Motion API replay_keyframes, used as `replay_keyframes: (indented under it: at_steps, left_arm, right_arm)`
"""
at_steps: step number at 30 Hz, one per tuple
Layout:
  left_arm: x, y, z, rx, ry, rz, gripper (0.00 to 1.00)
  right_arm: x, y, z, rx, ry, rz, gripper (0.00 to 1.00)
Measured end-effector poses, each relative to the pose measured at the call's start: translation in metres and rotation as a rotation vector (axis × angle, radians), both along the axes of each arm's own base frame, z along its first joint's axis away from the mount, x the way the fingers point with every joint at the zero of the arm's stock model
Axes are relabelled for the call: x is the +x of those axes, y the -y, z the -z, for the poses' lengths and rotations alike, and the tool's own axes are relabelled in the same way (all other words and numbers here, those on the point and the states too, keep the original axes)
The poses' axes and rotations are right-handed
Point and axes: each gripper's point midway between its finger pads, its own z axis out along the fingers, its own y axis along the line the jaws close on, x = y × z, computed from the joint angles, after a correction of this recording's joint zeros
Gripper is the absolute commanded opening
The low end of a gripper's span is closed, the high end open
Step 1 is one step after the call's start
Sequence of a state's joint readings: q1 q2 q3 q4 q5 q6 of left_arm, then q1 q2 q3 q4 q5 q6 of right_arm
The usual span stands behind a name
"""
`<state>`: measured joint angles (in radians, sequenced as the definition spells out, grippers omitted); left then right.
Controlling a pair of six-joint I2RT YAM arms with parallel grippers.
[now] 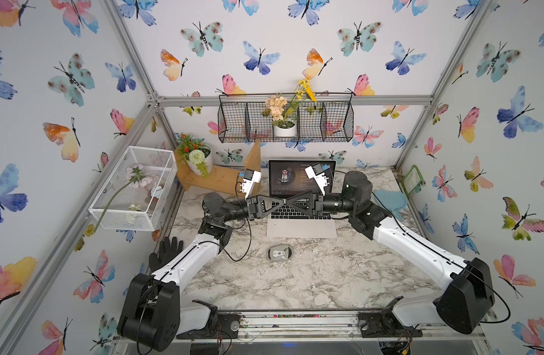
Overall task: Remove the wireless mouse receiver from the laptop
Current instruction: Adjust the USB plug.
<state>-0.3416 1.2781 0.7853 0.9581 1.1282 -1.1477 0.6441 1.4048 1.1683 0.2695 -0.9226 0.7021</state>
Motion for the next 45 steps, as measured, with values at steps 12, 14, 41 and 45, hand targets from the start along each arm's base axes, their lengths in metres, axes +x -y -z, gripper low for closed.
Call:
replay_keyframes:
  at_steps: [12, 14, 41, 45]
  left_arm:
    - [0.0, 0.0, 0.003, 0.009, -0.004, -0.003, 0.0]
    - [0.001, 0.0, 0.004, 0.012, -0.007, -0.003, 0.0]
    - [0.002, 0.0, 0.009, 0.035, -0.004, -0.018, 0.0]
    - [0.002, 0.0, 0.01, 0.036, -0.001, -0.019, 0.0]
  right_arm:
    - [0.006, -0.009, 0.007, -0.011, -0.038, -0.003, 0.27]
    - [0.006, -0.009, 0.007, -0.011, -0.042, -0.003, 0.26]
    - [0.008, -0.01, 0.015, -0.038, -0.097, -0.001, 0.2]
    - [0.007, -0.011, 0.015, -0.043, -0.103, -0.003, 0.2]
